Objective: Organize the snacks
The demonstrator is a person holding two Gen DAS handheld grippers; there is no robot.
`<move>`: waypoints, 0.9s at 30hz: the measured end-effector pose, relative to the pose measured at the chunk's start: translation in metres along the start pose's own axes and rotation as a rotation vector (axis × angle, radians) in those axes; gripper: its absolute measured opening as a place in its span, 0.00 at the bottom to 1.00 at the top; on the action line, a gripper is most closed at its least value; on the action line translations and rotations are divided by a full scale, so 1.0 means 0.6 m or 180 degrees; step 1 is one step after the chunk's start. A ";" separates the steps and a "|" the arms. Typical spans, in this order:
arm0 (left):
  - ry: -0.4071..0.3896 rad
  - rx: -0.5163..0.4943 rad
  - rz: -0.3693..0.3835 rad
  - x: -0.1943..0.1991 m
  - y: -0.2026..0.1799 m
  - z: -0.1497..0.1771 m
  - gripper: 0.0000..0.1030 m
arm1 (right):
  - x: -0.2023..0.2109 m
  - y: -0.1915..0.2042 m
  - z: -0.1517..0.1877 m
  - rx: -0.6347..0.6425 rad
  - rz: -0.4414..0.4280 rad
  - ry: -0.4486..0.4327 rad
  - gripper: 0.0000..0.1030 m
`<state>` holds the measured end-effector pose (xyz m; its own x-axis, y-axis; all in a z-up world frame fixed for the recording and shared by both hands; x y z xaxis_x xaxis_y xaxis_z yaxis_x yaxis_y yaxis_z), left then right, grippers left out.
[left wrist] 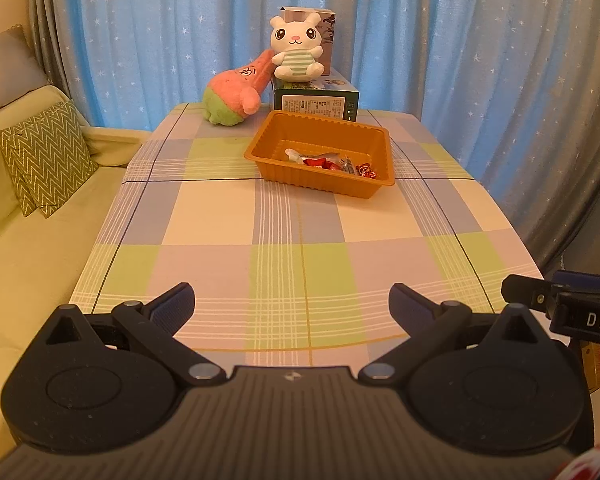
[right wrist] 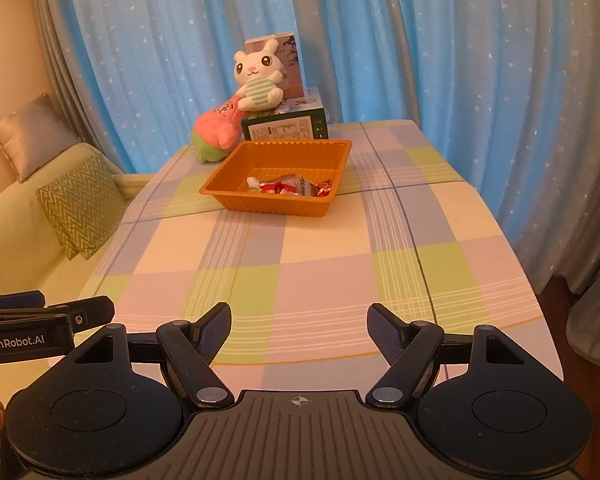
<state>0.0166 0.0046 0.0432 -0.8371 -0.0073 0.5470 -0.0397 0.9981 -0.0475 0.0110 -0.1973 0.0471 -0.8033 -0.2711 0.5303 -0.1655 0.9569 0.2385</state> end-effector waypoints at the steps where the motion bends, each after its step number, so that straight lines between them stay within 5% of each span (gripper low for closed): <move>1: 0.0000 0.0001 -0.0003 0.000 -0.001 0.000 1.00 | 0.000 -0.001 -0.001 0.0001 0.0002 -0.0002 0.73; 27: 0.0000 0.0000 0.0014 -0.002 -0.005 0.000 1.00 | -0.002 -0.002 -0.007 -0.0006 0.0006 -0.0007 0.73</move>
<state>0.0179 0.0015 0.0427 -0.8372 -0.0030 0.5468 -0.0361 0.9981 -0.0497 0.0145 -0.1985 0.0496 -0.8049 -0.2691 0.5289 -0.1630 0.9572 0.2391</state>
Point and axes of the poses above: each gripper's, at about its wrist camera, not at the fingertips, and x roughly against the way its jaws point, y to its left, z to its underside, the point moved 3 cm from there along -x, roughly the way its jaws point, and after that the axes turned 10 degrees about -y, right-handed, at the moved point
